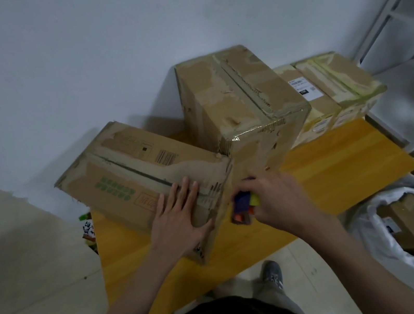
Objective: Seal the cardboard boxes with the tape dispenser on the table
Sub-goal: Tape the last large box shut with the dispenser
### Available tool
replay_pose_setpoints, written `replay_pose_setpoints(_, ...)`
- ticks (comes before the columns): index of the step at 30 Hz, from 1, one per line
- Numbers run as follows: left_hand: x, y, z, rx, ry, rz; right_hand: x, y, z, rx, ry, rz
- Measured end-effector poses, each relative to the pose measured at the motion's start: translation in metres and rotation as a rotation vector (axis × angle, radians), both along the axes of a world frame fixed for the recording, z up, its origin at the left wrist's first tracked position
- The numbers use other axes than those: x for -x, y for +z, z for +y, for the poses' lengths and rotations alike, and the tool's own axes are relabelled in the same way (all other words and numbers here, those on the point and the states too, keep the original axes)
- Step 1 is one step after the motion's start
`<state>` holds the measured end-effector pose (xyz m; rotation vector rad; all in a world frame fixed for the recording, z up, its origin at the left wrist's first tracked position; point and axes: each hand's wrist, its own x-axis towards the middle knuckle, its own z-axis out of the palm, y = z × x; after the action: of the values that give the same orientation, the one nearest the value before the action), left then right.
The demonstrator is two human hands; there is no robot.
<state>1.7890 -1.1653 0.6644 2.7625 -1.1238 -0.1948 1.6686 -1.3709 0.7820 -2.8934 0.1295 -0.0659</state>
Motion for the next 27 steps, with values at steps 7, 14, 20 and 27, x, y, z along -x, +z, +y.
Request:
replay_pose_setpoints(7,0.003,0.009,0.001,0.046,-0.012,0.030,0.016,-0.035,-0.029,-0.120,-0.197,0.096)
replay_pose_setpoints(14,0.002,0.014,-0.043,0.077,0.012,0.077,0.016,-0.026,-0.036,-0.296,-0.287,-0.046)
replay_pose_setpoints(20,0.014,0.006,-0.065,0.012,0.025,0.077,0.024,-0.015,-0.041,-0.562,-0.362,-0.191)
replay_pose_setpoints(27,0.016,0.012,-0.043,-0.040,-0.088,0.161,0.011,0.008,-0.028,-0.925,-0.385,-0.481)
